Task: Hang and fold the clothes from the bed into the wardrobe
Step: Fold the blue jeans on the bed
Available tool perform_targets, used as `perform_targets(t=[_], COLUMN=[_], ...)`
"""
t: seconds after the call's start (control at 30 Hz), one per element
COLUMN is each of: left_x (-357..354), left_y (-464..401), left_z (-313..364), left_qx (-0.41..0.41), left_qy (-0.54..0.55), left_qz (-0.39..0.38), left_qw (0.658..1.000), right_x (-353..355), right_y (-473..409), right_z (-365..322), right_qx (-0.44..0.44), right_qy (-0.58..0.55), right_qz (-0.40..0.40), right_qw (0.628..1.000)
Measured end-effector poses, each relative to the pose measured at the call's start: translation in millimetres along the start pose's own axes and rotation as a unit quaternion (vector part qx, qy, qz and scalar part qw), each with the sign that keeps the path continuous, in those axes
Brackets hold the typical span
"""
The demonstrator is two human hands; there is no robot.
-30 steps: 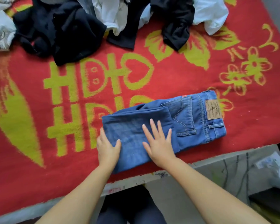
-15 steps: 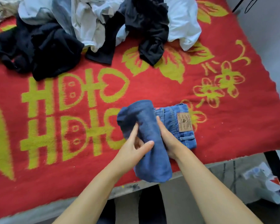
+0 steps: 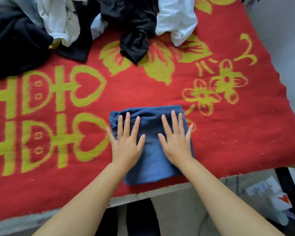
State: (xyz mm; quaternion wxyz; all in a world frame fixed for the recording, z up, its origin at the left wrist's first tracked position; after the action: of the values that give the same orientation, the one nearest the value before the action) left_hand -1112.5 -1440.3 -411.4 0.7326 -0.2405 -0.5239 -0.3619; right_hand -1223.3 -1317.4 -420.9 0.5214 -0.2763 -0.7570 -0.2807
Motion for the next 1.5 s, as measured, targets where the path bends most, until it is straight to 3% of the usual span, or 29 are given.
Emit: perform_targets(t=[0.13,0.33,0.47,0.63,0.7,0.93,1.07,1.13,1.2,1.27,1.4,1.5], left_x=[-34,-74,-64,-38,-54,-75,-44,-31,-36,-50,-68,-81], left_y=[-34,-66,-60,13,49,50,66,83,110,122,81,56], left_z=[-26,-49,-46,5,14,-2,-13,-15,-2,11,11,-2], left_qx=[0.008,0.015,0.025,-0.092,-0.128,-0.114,-0.165,-0.209,-0.238,-0.201,-0.071,-0.065], left_qy=[-0.018,-0.039,-0.071,-0.038,-0.037,-0.076,-0.094,-0.120,-0.129,-0.138,-0.138,-0.158], left_qz=[-0.065,-0.071,-0.097,0.011,-0.022,-0.104,-0.109,-0.091,-0.118,-0.145,-0.110,-0.134], left_qw=[0.998,0.997,0.992,0.995,0.991,0.985,0.976,0.966,0.955,0.959,0.982,0.976], right_x=[-36,-68,-60,-39,-51,-71,-43,-35,-35,-38,-47,-52], right_y=[-26,-43,-39,8,21,17,54,79,95,91,45,31], right_z=[9,28,26,8,19,32,11,11,19,24,16,17], right_qx=[-0.020,-0.018,-0.010,0.116,0.109,0.091,0.197,0.257,0.246,0.210,0.154,0.172], right_qy=[0.019,-0.015,0.003,0.036,0.043,0.094,0.075,0.121,0.185,0.221,0.217,0.233], right_qz=[-0.057,0.000,-0.037,-0.017,-0.062,-0.137,-0.148,-0.148,-0.172,-0.156,-0.092,-0.096], right_qw=[0.998,1.000,0.999,0.992,0.991,0.982,0.966,0.947,0.936,0.940,0.960,0.952])
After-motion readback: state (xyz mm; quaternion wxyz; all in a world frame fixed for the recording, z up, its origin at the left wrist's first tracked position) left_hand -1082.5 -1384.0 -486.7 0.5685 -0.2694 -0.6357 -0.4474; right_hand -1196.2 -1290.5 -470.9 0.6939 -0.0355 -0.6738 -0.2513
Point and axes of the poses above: each hand's wrist, its own y-axis away from the middle knuckle, its own x-axis out of the back of the hand, z = x × y, the point moved 7 cm from there along -y, towards the middle knuckle, and after that the axes turned 3 degrees about z, right-handed, at the moved point
